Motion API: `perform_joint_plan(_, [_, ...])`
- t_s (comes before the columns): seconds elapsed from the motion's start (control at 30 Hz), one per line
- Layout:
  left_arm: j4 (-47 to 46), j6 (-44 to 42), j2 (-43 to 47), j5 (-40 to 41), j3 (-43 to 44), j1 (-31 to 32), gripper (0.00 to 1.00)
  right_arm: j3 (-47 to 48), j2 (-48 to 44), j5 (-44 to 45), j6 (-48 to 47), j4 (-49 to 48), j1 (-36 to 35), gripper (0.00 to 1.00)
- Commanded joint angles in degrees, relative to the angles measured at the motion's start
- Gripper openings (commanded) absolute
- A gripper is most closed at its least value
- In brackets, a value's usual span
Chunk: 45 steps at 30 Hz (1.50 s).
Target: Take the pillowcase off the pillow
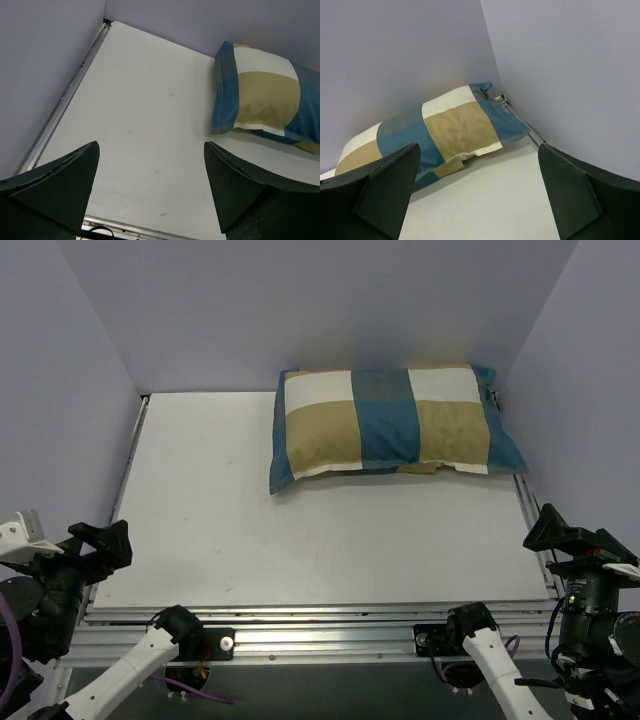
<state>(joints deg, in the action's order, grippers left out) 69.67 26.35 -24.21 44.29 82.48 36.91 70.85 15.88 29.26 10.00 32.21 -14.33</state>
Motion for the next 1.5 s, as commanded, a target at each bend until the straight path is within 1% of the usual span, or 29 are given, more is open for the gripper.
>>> perform_joint_plan(0.0, [-1.72, -0.51, -1.37, -1.31, -1.35, -0.26, 0.94, -0.54, -0.15, 1.16, -0.24, -0.83, -0.35, 1.00])
perform_joint_plan(0.13, [-3.31, -1.12, -3.04, -1.93, -2.32, -0.26, 0.94, -0.80, 0.47, 0.63, 0.28, -0.48, -0.35, 1.00])
perform_joint_plan(0.23, [-5.85, -1.83, -4.71, -3.33, -4.25, -0.26, 0.94, -1.50, 0.91, -1.47, 1.25, -0.83, -0.35, 1.00])
perform_joint_plan(0.37, [-11.29, -2.09, -9.26, -8.15, -8.54, -0.34, 0.94, -2.91, 1.79, -6.22, 3.44, -1.79, -0.44, 1.00])
perform_joint_plan(0.43, [-13.76, -2.27, -11.73, -10.09, -10.31, -0.26, 0.94, -3.96, 2.84, -10.17, 4.24, -2.41, -0.35, 1.00])
perform_joint_plan(0.53, [-18.94, -2.70, -18.66, -14.05, -13.30, -0.34, 0.94, -5.46, 5.21, -15.01, 5.55, -3.11, -0.44, 1.00])
perform_joint_plan(0.57, [-22.09, -3.05, -22.86, -14.93, -14.00, -0.52, 0.94, -5.89, 5.82, -15.97, 6.08, -3.29, -0.35, 1.00])
perform_joint_plan(0.63, [-25.79, -3.84, -27.19, -17.39, -15.67, -0.78, 0.94, -6.86, 7.84, -19.04, 6.87, -3.99, -0.35, 1.00])
perform_joint_plan(0.67, [-29.47, -4.72, -31.82, -17.83, -16.12, -1.22, 0.94, -7.21, 9.07, -19.84, 7.22, -4.17, -0.35, 1.00])
perform_joint_plan(0.7, [-30.89, -4.73, -34.39, -18.80, -16.21, -1.74, 0.94, -7.48, 9.60, -20.63, 7.75, -4.87, -0.26, 1.00])
perform_joint_plan(0.8, [-36.08, -4.64, -44.50, -23.45, -14.45, -5.61, 0.94, -9.15, 11.10, -24.06, 8.19, -6.01, -0.35, 1.00])
perform_joint_plan(0.83, [-37.57, -4.47, -46.61, -27.73, -13.32, -6.66, 0.94, -9.59, 11.28, -25.03, 8.19, -6.88, -0.26, 1.00])
perform_joint_plan(0.87, [-40.90, -4.38, -50.72, -30.29, -12.87, -8.50, 0.94, -10.37, 11.63, -27.21, 8.28, -7.24, -0.26, 1.00])
perform_joint_plan(0.9, [-42.84, -4.55, -52.85, -32.49, -12.52, -9.21, 0.94, -10.73, 12.24, -28.02, 8.28, -7.94, -0.26, 1.00])
perform_joint_plan(0.93, [-44.34, -4.64, -54.70, -36.08, -11.99, -9.65, 0.94, -11.08, 12.42, -28.63, 8.37, -8.30, -0.35, 1.00])
perform_joint_plan(0.97, [-46.79, -5.25, -58.81, -37.69, -10.25, -10.18, 0.94, -11.78, 12.86, -31.60, 8.28, -8.65, -0.35, 1.00])
perform_joint_plan(1.03, [-48.74, -5.78, -62.96, -40.67, -8.13, -10.62, 0.94, -12.40, 13.21, -33.29, 8.37, -9.35, -0.35, 1.00])
perform_joint_plan(1.07, [-50.23, -6.39, -67.16, -43.30, -5.95, -10.89, 0.94, -13.01, 13.39, -34.52, 8.37, -9.70, -0.26, 1.00])
perform_joint_plan(1.13, [-51.65, -7.10, -71.31, -45.16, -3.83, -11.33, 0.94, -13.54, 13.56, -35.84, 8.46, -10.23, -0.35, 1.00])
perform_joint_plan(1.17, [-52.96, -8.06, -75.33, -47.96, -1.55, -11.42, 0.94, -13.89, 13.56, -36.54, 8.54, -10.41, -0.26, 1.00])
perform_joint_plan(1.23, [-54.37, -8.59, -79.14, -50.52, 0.31, -11.59, 0.94, -14.42, 13.56, -37.95, 8.72, -10.50, -0.26, 1.00])
perform_joint_plan(1.27, [-55.51, -8.68, -82.72, -52.27, 1.27, -11.59, 0.94, -14.51, 13.48, -38.22, 8.81, -10.50, -0.26, 1.00])
perform_joint_plan(1.33, [-56.04, -8.16, -87.73, -53.25, 3.91, -11.59, 0.94, -14.86, 13.39, -38.57, 8.90, -9.97, -0.26, 1.00])
perform_joint_plan(1.37, [-56.05, -7.89, -89.16, -53.87, 4.62, -11.59, 0.98, -14.86, 13.21, -38.57, 8.81, -9.80, -0.18, 1.00])
perform_joint_plan(1.4, [-55.96, -7.63, -90.30, -54.57, 5.58, -11.59, 0.94, -15.04, 13.21, -38.66, 8.72, -9.27, -0.26, 1.00])
perform_joint_plan(1.43, [-55.78, -7.45, -91.27, -54.84, 5.59, -11.59, 0.68, -15.04, 13.13, -38.66, 8.72, -9.09, -0.26, 1.00])
perform_joint_plan(1.47, [-55.96, -6.67, -91.80, -55.19, 5.24, -11.51, 0.52, -15.04, 13.12, -38.66, 8.63, -8.83, -0.26, 1.00])
